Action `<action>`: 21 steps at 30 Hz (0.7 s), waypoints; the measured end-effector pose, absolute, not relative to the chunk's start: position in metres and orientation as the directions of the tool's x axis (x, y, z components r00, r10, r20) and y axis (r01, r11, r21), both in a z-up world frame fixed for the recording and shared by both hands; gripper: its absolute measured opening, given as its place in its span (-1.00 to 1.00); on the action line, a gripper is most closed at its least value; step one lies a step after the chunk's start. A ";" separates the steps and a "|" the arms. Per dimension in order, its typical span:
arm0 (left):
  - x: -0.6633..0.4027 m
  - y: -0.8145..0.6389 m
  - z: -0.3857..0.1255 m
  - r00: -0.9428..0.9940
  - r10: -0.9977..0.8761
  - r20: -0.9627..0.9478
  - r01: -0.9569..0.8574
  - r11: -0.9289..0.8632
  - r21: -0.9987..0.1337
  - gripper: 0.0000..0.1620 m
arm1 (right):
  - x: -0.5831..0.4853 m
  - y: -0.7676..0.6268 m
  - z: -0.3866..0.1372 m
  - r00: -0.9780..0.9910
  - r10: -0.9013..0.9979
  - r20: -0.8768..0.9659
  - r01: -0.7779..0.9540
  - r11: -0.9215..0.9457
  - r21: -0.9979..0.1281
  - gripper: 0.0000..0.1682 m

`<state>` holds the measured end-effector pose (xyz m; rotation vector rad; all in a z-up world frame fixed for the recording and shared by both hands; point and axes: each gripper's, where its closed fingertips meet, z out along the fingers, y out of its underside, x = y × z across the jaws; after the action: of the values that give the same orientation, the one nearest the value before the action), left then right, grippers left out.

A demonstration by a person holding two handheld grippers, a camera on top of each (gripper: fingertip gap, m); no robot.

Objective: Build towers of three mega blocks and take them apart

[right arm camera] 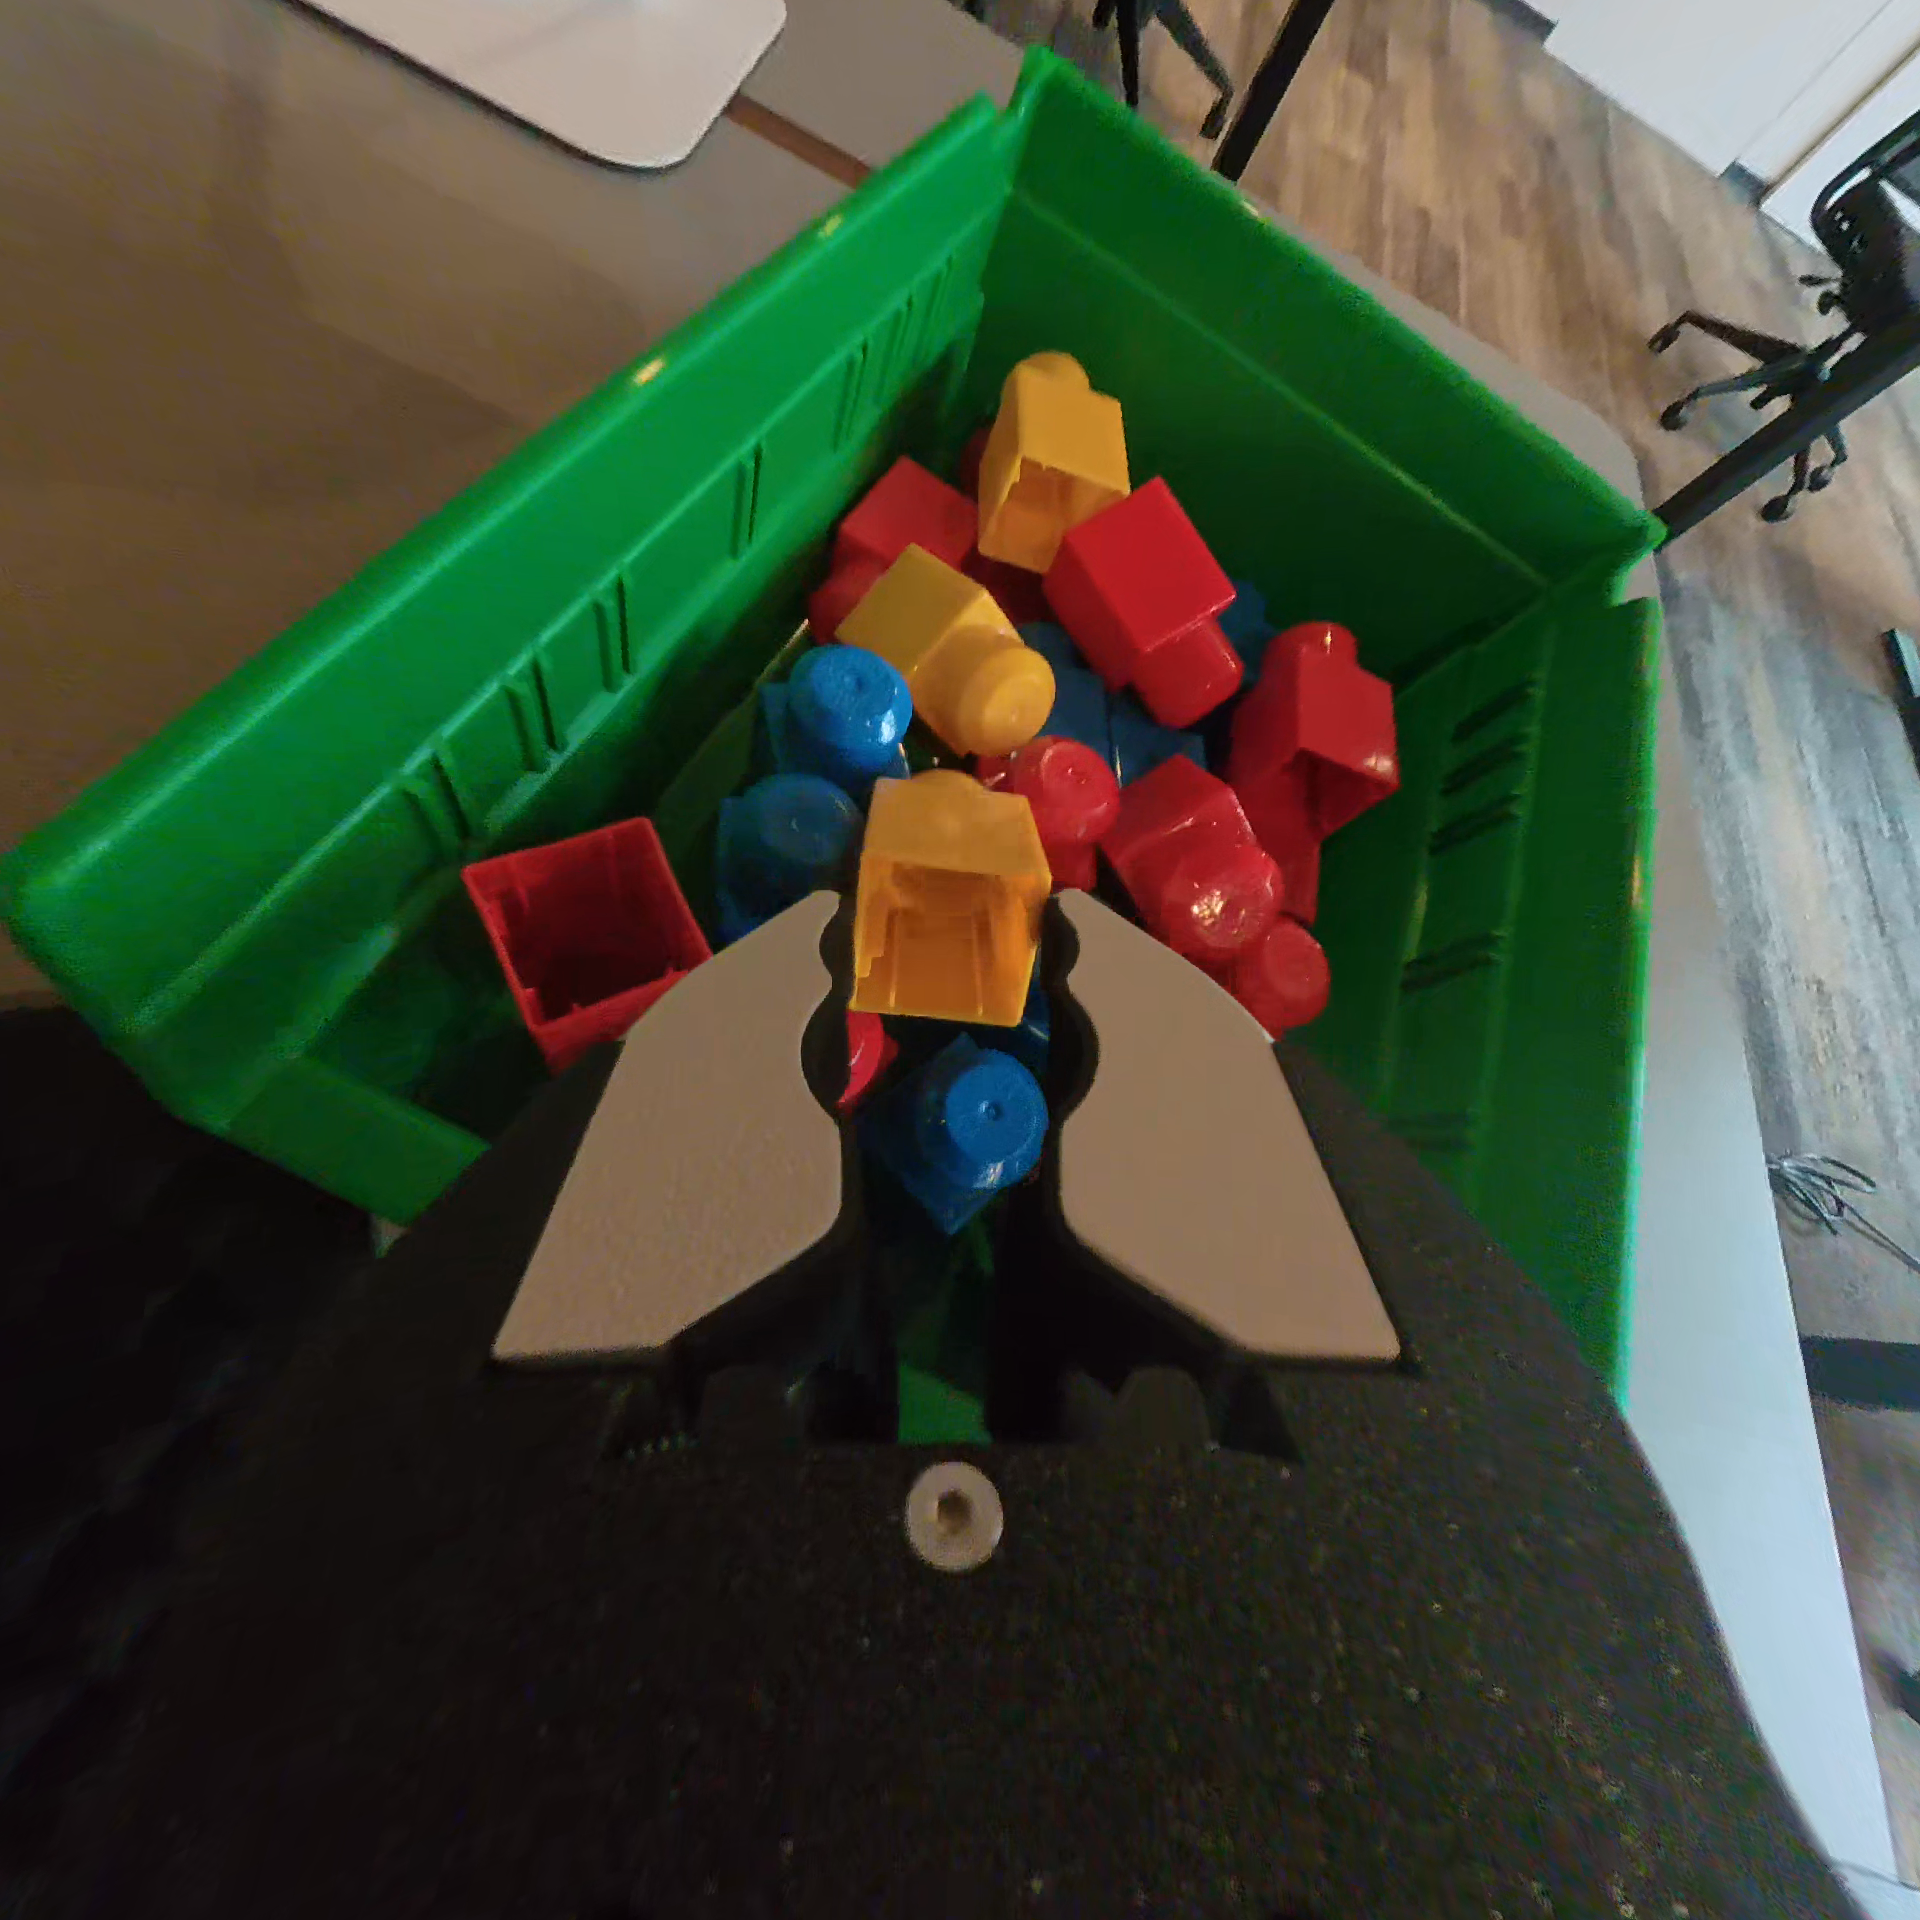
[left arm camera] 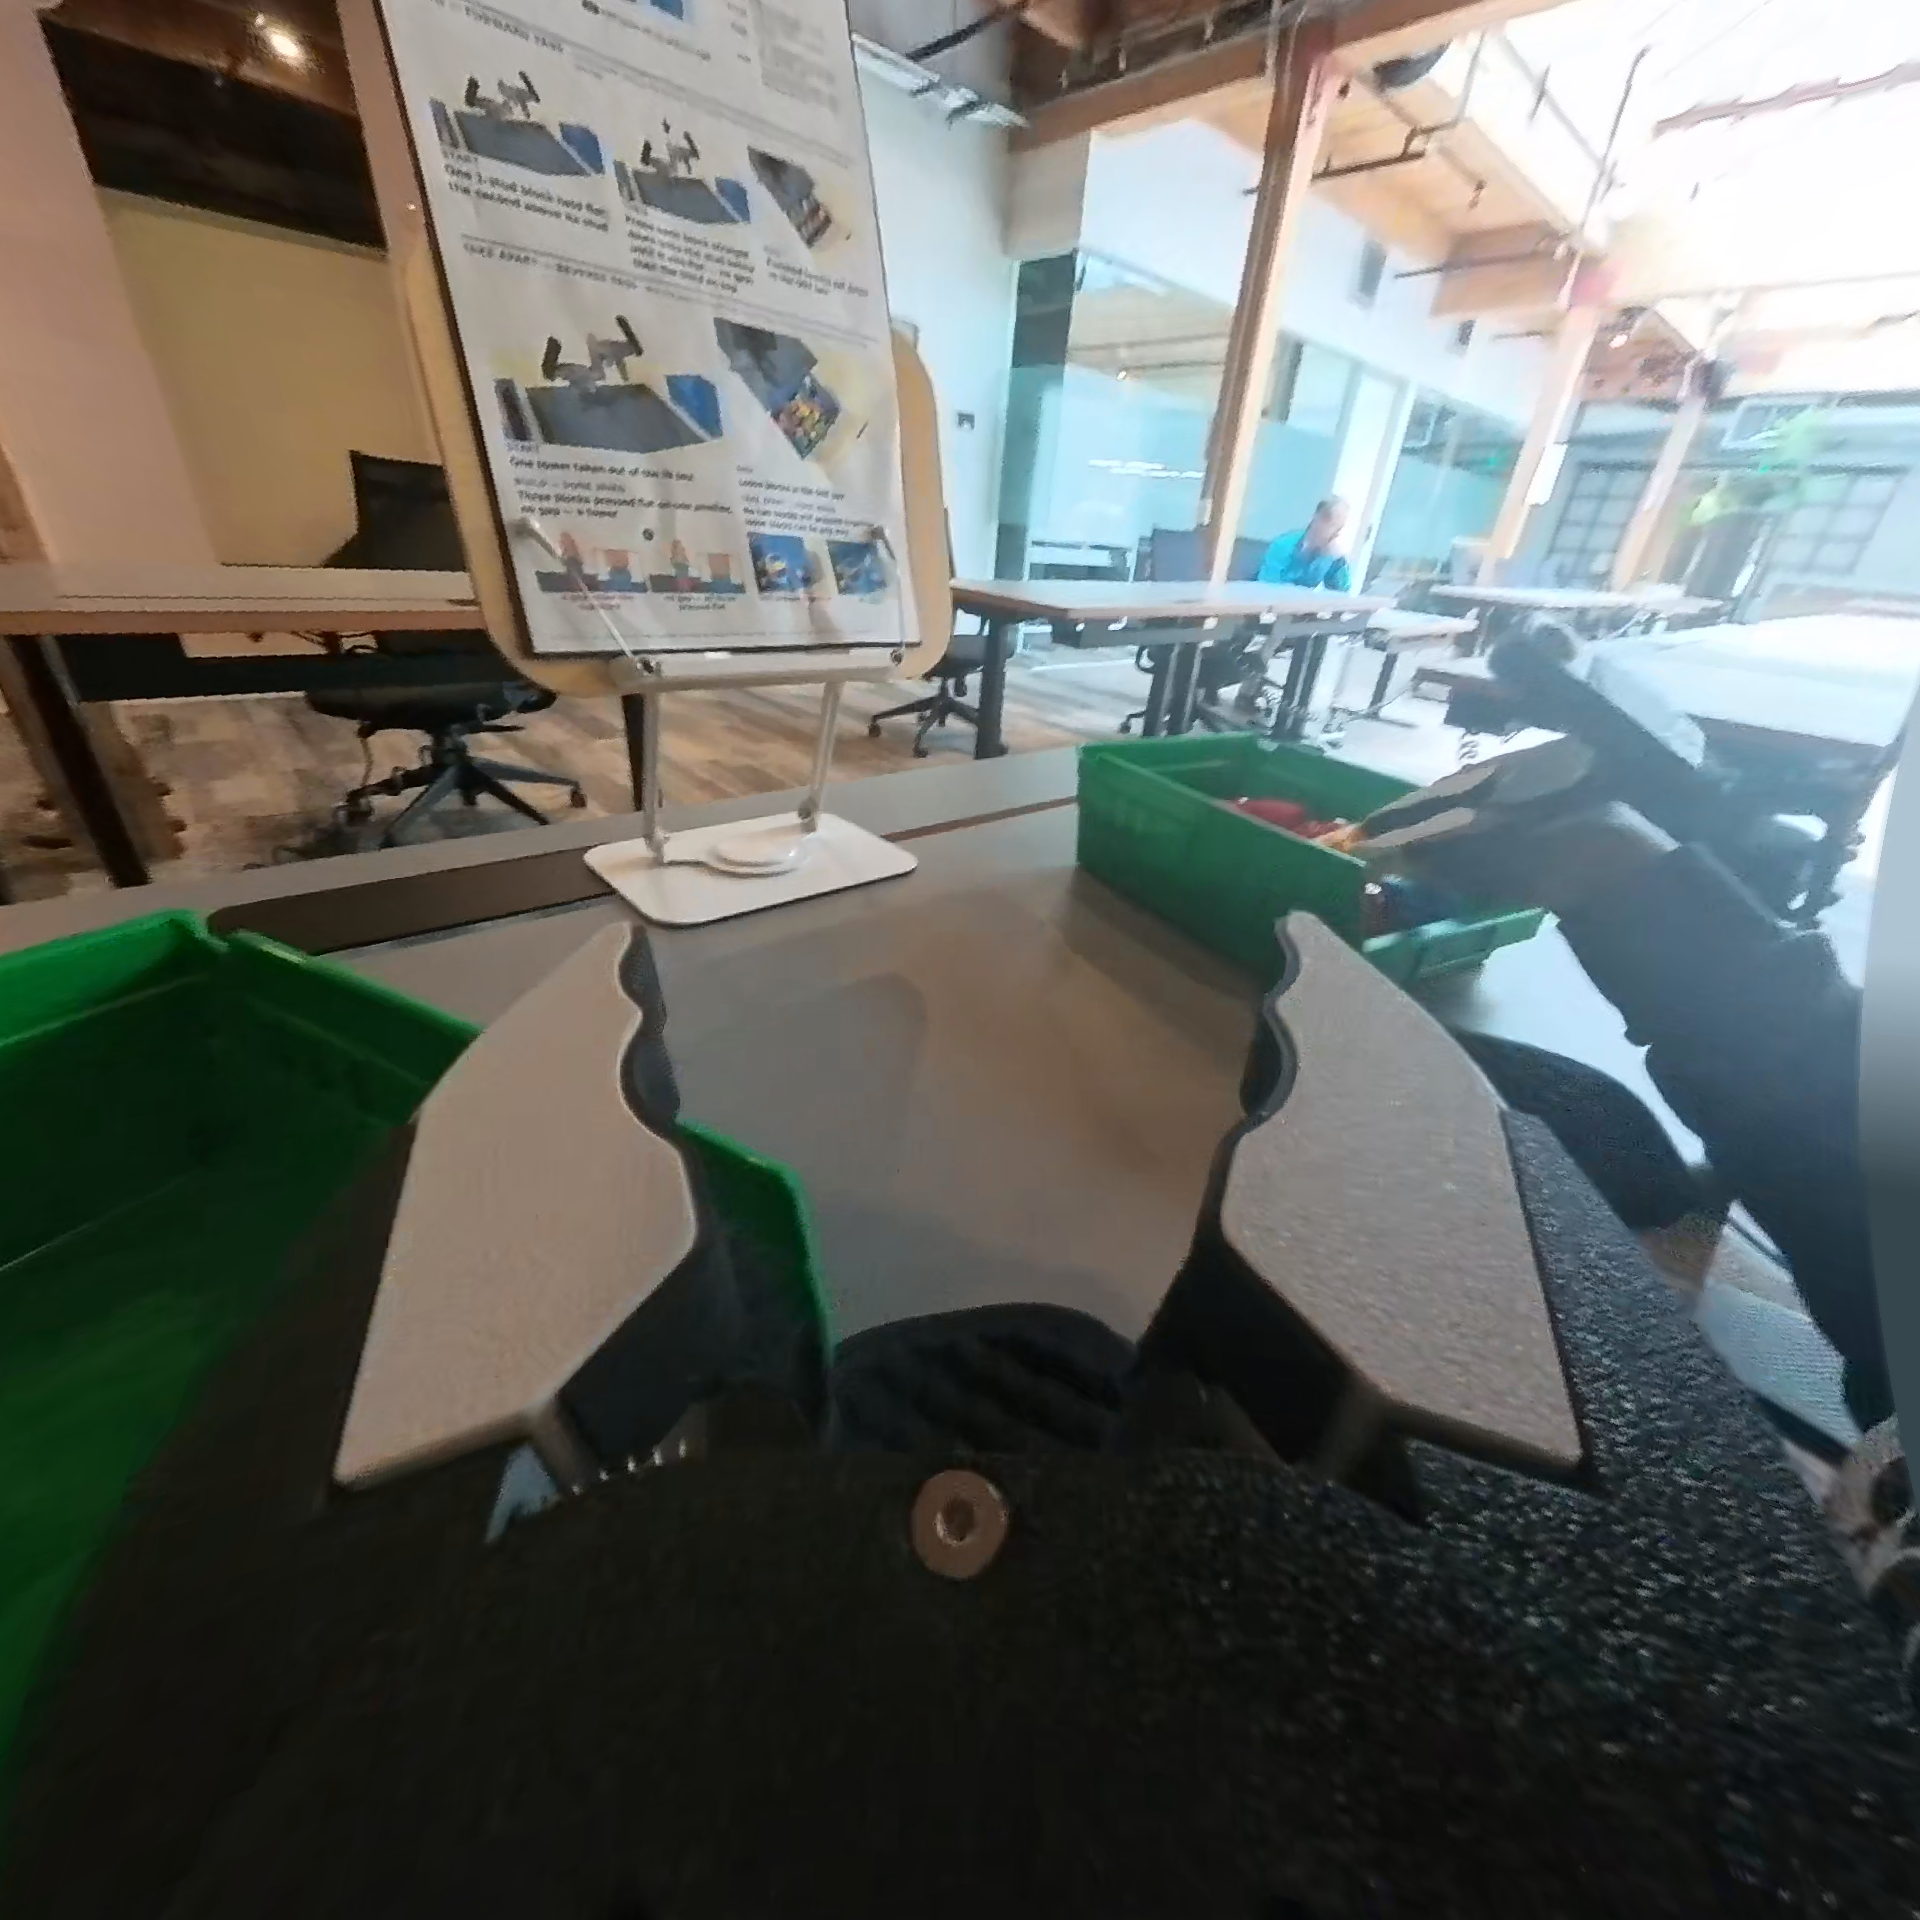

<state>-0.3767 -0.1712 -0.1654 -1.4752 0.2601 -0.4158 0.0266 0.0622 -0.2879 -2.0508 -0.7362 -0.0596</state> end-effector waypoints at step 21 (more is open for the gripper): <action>-0.431 -0.190 -0.243 0.968 -0.116 -0.222 -0.244 -0.227 -0.943 0.16 | -0.004 -0.028 -0.259 0.677 0.618 0.399 0.522 -0.021 -0.853 0.07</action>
<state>-0.4309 -0.1901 -0.2429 -1.8036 0.2651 0.1208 -0.0036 -0.0279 -0.2594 -1.6717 -0.9361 0.0983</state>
